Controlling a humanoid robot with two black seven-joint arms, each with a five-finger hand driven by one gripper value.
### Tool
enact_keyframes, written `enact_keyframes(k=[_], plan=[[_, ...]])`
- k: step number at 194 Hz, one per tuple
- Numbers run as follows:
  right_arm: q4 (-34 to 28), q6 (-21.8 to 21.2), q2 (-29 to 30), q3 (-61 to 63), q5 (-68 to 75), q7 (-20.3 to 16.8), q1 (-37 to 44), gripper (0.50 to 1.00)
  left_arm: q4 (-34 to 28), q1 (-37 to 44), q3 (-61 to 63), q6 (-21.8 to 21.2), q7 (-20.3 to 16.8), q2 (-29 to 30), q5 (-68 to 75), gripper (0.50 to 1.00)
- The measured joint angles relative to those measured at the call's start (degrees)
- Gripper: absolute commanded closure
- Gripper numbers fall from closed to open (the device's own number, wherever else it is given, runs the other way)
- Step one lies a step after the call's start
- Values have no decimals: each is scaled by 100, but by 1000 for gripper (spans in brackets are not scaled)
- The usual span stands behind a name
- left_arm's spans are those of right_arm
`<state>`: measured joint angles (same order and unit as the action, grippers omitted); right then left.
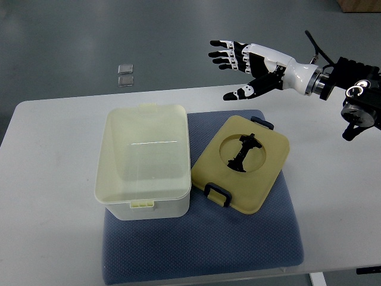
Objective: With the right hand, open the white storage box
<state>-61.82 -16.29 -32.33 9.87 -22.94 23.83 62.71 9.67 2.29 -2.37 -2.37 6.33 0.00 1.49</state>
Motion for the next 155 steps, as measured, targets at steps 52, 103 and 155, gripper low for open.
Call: enact_keyframes(k=[52, 103, 155], plan=[[784, -158, 610, 766, 2161, -1255, -491, 570, 0, -1, 0, 0, 0, 0, 0, 500], [1330, -353, 1154, 1225, 3951, -2076, -968, 566, 0, 0, 0, 0, 0, 0, 0, 500], [1430, -390, 1308, 1277, 4191, -2013, -1114, 564, 0, 0, 0, 0, 0, 0, 0, 500]])
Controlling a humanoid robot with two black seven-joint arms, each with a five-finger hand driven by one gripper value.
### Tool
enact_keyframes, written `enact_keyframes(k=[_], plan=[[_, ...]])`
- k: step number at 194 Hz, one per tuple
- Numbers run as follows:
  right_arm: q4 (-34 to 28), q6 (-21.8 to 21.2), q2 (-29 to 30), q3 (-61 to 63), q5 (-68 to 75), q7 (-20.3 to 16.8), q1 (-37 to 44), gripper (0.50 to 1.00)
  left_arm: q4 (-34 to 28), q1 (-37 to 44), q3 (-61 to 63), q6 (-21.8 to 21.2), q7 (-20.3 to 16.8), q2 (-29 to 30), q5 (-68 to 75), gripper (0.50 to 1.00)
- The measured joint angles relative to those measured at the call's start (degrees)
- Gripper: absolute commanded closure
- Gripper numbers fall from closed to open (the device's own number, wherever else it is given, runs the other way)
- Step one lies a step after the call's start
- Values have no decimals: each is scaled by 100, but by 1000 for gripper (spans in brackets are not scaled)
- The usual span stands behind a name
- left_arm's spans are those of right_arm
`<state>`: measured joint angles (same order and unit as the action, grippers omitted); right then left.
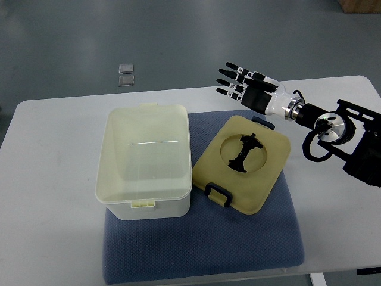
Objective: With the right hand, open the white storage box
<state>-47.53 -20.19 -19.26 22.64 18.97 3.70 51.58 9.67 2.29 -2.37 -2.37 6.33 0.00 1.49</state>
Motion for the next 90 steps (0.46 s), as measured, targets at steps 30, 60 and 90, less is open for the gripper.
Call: enact_keyframes(k=[30, 60, 90], plan=[[83, 14, 57, 141, -4, 26, -112, 564, 0, 0, 0, 0, 0, 0, 0, 500], [102, 15, 128, 186, -7, 35, -152, 564, 0, 0, 0, 0, 0, 0, 0, 500], [104, 15, 149, 187, -25, 66, -174, 564, 0, 0, 0, 0, 0, 0, 0, 500]])
